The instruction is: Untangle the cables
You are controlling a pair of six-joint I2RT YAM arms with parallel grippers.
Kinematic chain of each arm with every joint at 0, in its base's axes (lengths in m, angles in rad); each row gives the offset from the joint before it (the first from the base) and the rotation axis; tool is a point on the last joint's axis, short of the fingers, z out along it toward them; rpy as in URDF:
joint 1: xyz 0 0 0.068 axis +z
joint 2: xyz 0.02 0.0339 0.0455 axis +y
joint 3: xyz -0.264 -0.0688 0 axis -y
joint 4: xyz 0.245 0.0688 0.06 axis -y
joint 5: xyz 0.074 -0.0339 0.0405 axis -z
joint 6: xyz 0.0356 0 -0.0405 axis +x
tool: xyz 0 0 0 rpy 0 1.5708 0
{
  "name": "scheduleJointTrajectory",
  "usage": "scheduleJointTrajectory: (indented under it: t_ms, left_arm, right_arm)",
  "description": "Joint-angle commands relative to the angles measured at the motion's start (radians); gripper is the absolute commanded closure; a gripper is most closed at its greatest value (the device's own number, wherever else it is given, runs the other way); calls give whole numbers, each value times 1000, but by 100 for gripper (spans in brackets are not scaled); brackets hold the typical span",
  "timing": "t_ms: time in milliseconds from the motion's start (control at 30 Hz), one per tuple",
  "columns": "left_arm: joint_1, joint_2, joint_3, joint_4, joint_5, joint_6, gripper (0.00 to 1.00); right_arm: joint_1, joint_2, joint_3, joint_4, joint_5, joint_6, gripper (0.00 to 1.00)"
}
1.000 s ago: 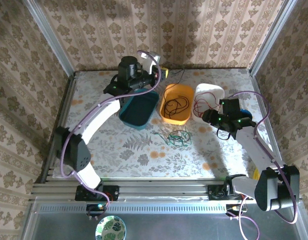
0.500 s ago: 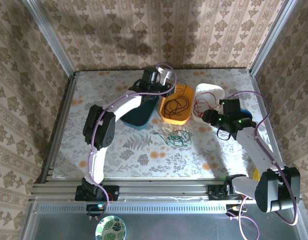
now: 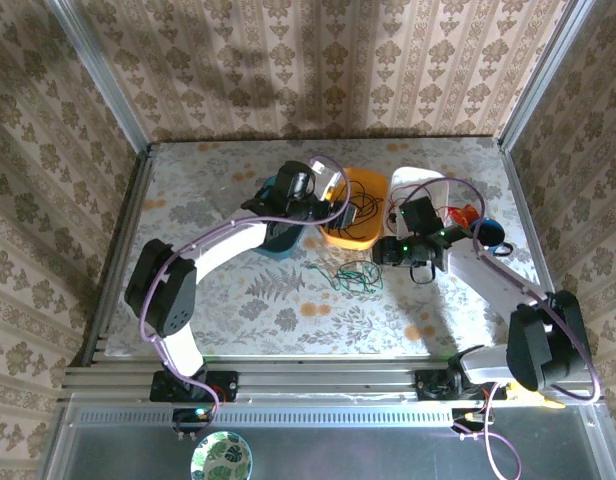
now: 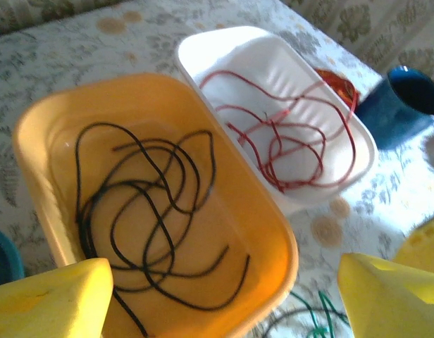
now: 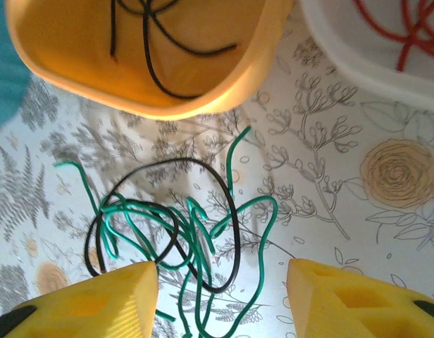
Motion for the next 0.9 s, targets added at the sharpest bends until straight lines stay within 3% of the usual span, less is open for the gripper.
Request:
scheduleJointTrajectory:
  t_ms: [0, 200, 567, 867]
  left_arm:
    - [-39, -19, -72, -92, 35, 82, 17]
    - [-86, -8, -108, -159, 3, 146, 19]
    - [-143, 68, -92, -161, -10, 183, 19]
    - [-152, 78, -116, -159, -24, 189, 19]
  right_arm:
    - [21, 75, 50, -85, 11, -67, 51]
    - [23, 161, 64, -118, 16, -68, 71]
    - [26, 239, 60, -90, -14, -85, 73]
    - [37, 217, 49, -64, -31, -106, 72]
